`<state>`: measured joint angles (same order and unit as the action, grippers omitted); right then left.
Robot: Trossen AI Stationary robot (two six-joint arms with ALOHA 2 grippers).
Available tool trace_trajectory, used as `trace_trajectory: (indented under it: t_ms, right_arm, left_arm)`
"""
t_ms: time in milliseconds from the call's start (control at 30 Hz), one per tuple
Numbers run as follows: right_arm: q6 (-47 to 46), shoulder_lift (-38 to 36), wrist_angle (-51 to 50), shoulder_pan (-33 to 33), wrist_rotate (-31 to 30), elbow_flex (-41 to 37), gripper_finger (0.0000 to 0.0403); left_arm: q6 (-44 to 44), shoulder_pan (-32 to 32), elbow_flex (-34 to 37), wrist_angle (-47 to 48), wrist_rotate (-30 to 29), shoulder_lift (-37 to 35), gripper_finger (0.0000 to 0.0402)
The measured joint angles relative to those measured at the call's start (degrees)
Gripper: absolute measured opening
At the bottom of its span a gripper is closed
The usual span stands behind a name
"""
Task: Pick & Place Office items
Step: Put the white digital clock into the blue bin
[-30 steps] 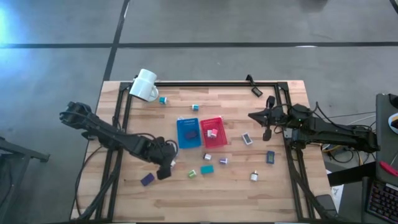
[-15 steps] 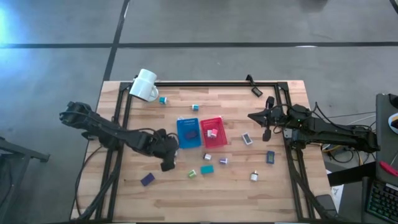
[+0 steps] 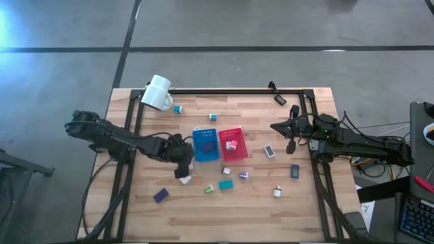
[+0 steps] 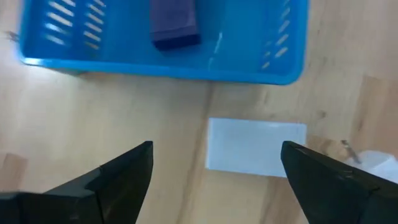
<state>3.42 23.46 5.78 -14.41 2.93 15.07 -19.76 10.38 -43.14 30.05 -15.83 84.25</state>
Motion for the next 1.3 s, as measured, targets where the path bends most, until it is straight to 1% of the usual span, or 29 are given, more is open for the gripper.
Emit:
trace_trajectory:
  t_ms: [167, 367, 467, 567, 833, 1100, 1300]
  right_arm:
    - [0.2, 0.0, 0.0, 0.0, 0.0, 0.0, 0.0008]
    - [0.1, 0.0, 0.0, 0.0, 0.0, 0.0, 0.0008]
    - [0.1, 0.0, 0.0, 0.0, 0.0, 0.0, 0.0008]
    - [0.0, 0.0, 0.0, 0.0, 0.0, 0.0, 0.0008]
    - [0.1, 0.0, 0.0, 0.0, 0.0, 0.0, 0.0008]
    - [0.0, 0.0, 0.0, 0.0, 0.0, 0.0, 0.0008]
    - [-0.3, 0.0, -0.3, 0.0, 0.0, -0.1, 0.0008]
  left_arm:
    - [2.1, -0.1, 2.6, -6.0, 4.5, 0.0, 0.0356]
    - [3.4, 0.0, 3.7, -6.8, 2.5, 0.0, 0.0356]
    - [3.0, -0.1, 4.9, -8.3, 3.7, 0.0, 0.0356]
    - [2.1, 0.1, 6.5, -12.1, 5.8, 0.0, 0.0356]
    - [1.9, 0.3, 7.6, -14.7, 5.8, -0.1, 0.0355]
    - [-2.5, 1.9, 5.3, -16.3, 6.0, 0.0, 0.0355]
    - [-9.5, 2.6, 4.6, -15.9, 5.5, 1.8, 0.0355]
